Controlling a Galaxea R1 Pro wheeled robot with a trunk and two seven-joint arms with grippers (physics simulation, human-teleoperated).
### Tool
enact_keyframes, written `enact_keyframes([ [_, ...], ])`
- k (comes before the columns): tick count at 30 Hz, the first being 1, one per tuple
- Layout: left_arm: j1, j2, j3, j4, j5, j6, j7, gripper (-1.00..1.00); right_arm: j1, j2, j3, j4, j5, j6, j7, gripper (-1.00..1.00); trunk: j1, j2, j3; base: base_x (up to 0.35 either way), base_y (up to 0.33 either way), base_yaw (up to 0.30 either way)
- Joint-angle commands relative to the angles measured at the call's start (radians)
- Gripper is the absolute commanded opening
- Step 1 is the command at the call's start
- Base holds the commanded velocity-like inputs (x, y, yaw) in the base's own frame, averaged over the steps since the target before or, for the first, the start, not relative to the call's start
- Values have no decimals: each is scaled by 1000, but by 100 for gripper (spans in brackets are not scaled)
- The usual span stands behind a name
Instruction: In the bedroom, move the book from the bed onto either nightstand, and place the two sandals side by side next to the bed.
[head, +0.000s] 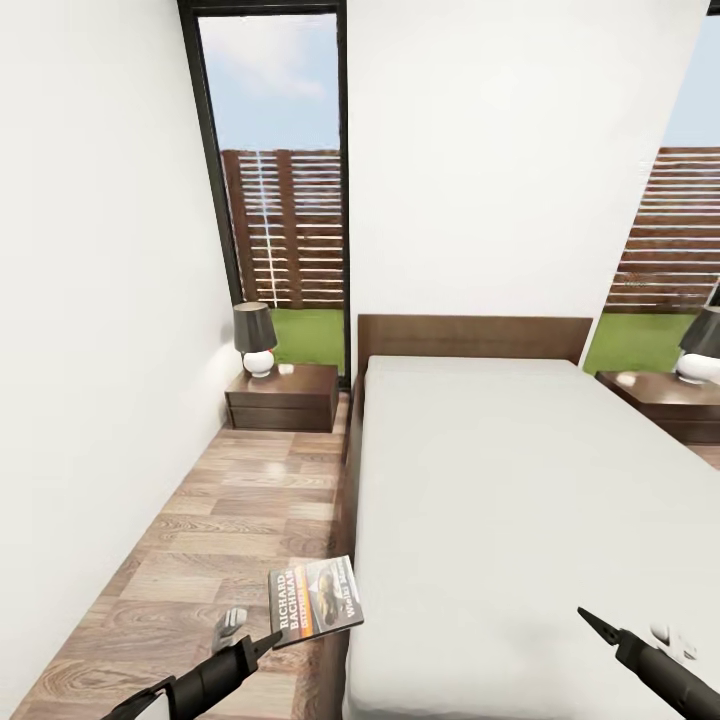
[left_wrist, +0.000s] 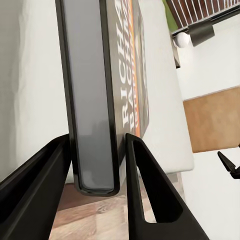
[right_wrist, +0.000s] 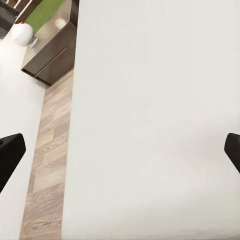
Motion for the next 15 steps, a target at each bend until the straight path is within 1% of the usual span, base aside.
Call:
enact_keyframes([
  [1,-1,0,-6,-1,10,9,-3,-100,-2,0,8,4,-6,-6,5,100,-4,6,2,0,0,0],
  [15,-1,0,-6,-1,10,9,-3,-100,-2,1,8,4,-6,-6,5,100,-57,104,46,0,0,0],
])
